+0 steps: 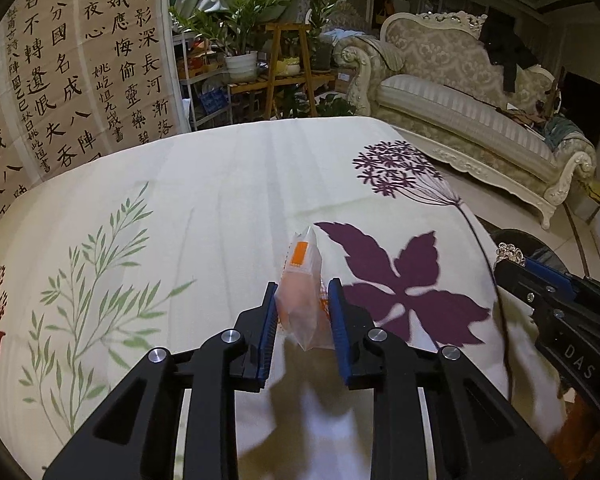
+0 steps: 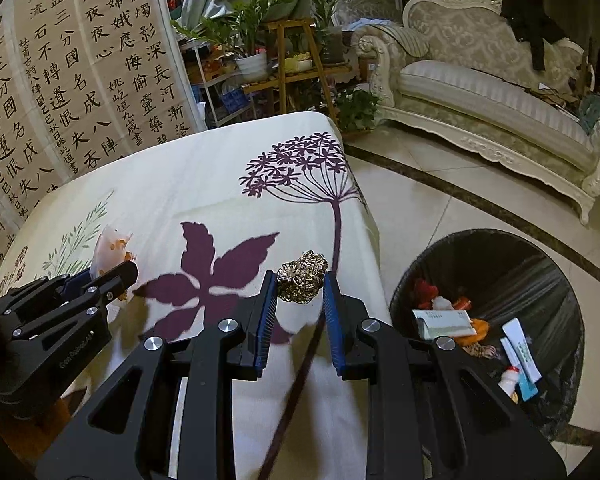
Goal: Collect trash
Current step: 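Carry the wrapper and flower ball over the black bin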
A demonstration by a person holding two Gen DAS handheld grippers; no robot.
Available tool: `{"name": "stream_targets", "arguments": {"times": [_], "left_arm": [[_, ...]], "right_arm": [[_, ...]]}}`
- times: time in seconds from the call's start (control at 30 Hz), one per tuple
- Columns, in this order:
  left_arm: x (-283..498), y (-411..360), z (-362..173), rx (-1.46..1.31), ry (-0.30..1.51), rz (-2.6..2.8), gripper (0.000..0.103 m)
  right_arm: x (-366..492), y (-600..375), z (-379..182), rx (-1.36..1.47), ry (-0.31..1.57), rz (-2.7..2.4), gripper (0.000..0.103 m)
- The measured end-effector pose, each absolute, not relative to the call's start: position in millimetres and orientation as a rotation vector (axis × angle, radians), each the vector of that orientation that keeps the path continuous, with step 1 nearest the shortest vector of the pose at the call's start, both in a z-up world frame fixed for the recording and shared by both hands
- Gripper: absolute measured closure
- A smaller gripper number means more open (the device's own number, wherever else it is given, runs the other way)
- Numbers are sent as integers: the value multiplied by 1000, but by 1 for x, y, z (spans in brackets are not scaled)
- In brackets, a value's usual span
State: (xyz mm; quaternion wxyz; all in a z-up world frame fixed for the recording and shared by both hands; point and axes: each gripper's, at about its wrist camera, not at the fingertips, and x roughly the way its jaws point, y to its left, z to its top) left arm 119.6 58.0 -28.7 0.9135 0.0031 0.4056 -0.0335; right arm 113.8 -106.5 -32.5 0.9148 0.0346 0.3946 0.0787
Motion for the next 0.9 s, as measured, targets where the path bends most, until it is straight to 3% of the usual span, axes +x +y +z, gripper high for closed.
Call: {"name": "stream_targets", "arguments": {"times": [0.9], "left_arm": [[59,-14,-9,51,752,-201,77]], "right_arm": [[29,-177,-15,90,744,8,80]]}}
